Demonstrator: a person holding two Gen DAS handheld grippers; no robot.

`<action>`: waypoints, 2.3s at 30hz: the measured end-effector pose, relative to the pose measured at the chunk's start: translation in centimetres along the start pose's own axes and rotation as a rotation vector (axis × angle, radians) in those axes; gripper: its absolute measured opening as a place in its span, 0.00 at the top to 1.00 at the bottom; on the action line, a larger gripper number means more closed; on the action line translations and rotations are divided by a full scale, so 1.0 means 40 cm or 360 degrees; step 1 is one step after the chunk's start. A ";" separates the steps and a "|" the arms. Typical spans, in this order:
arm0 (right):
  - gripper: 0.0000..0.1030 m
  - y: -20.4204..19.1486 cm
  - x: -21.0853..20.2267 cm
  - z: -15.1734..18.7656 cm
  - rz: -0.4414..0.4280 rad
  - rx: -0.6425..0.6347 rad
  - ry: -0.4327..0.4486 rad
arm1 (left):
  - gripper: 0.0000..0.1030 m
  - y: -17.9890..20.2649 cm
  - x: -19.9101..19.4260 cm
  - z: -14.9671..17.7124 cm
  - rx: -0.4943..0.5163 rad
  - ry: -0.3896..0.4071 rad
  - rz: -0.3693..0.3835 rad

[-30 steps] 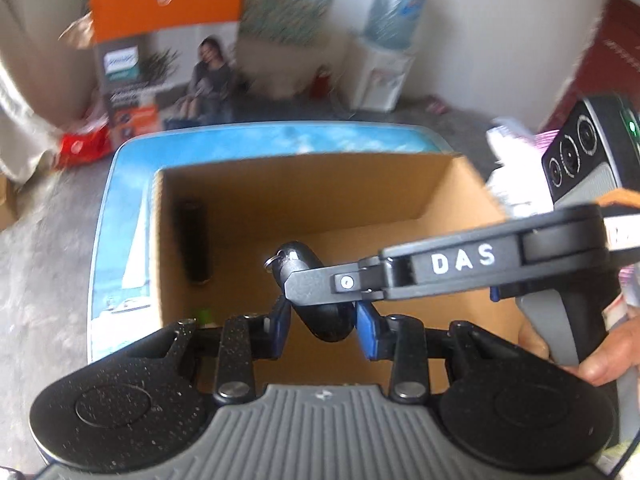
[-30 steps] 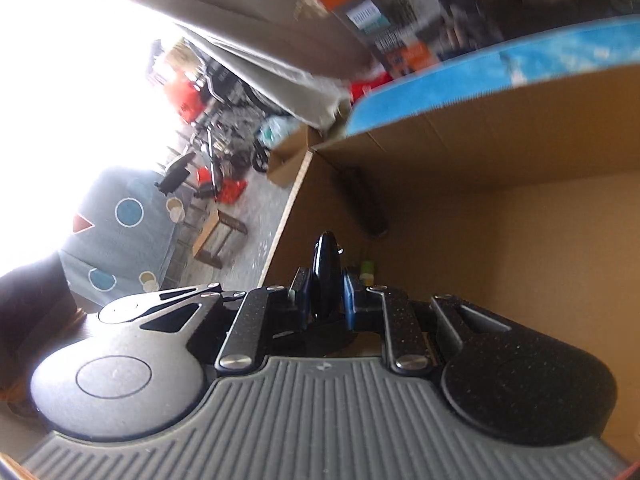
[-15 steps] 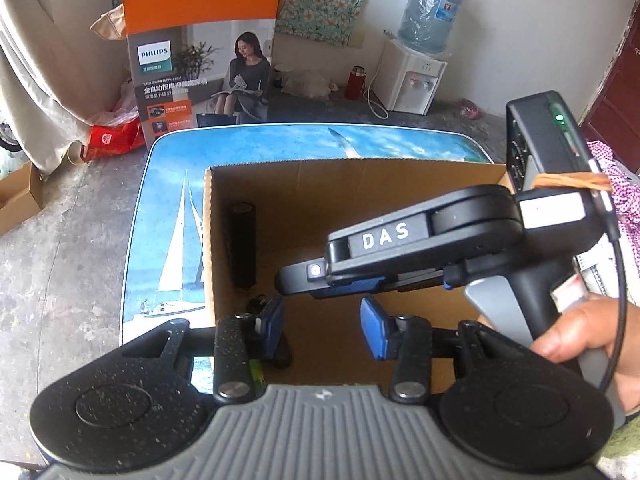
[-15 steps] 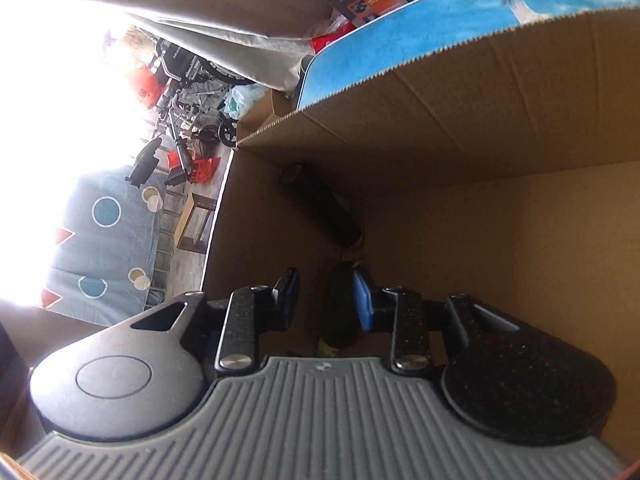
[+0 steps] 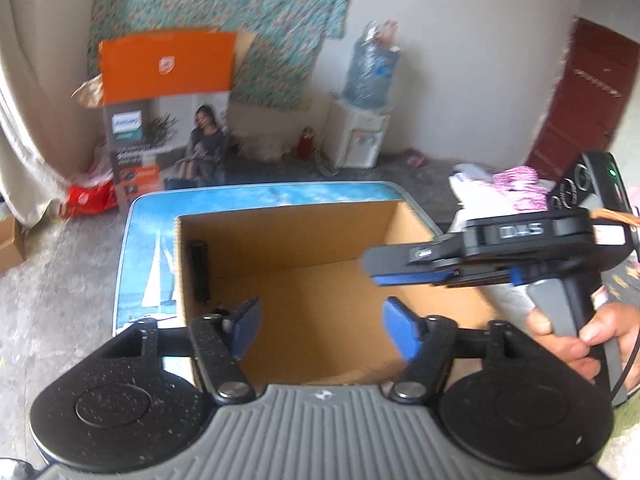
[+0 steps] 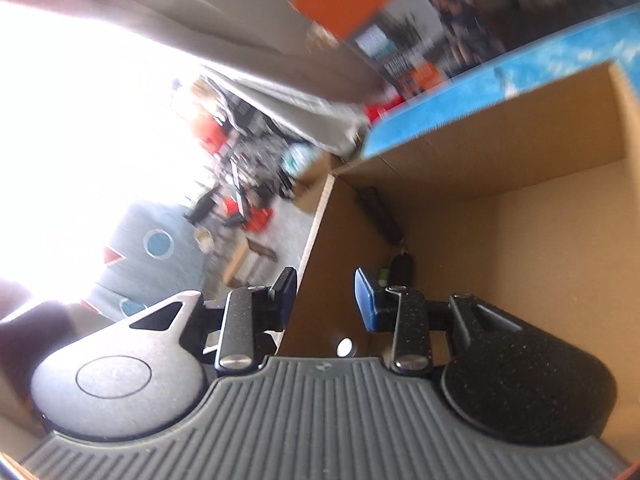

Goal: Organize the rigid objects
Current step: 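Grasp the rim of the pink bowl with the right gripper, then lift the pink bowl into the cardboard box and open the right gripper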

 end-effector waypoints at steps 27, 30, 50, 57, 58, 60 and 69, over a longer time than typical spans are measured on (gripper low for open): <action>0.65 0.267 -0.227 0.367 0.0633 -0.0260 0.0055 | 0.21 0.305 0.146 0.438 0.0462 -0.0335 0.0208; 0.73 0.275 -0.207 0.371 0.0649 -0.0298 0.0009 | 0.20 0.309 0.158 0.450 0.0448 -0.0363 0.0210; 0.86 0.310 -0.265 0.377 0.0732 -0.0334 0.0027 | 0.18 0.385 0.162 0.448 0.0527 -0.0285 0.0299; 0.86 0.312 -0.271 0.383 0.0722 -0.0316 0.0067 | 0.18 0.384 0.201 0.471 0.0532 -0.0373 0.0270; 0.86 0.312 -0.272 0.383 0.0719 -0.0318 0.0069 | 0.19 0.384 0.204 0.472 0.0533 -0.0367 0.0257; 0.86 0.312 -0.273 0.383 0.0715 -0.0319 0.0071 | 0.20 0.384 0.208 0.474 0.0544 -0.0346 0.0218; 0.85 0.315 -0.277 0.386 0.0694 -0.0305 0.0104 | 0.29 0.393 0.214 0.482 0.0585 -0.0337 0.0200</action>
Point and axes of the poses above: each gripper's, at about its wrist camera, not at the fingertips, and x roughly the way its jaws point, y to its right, z to its underside, the point moved 5 cm from there along x, roughly the way its jaws point, and after that the axes turned 13 degrees about y, right-handed, at the moved point
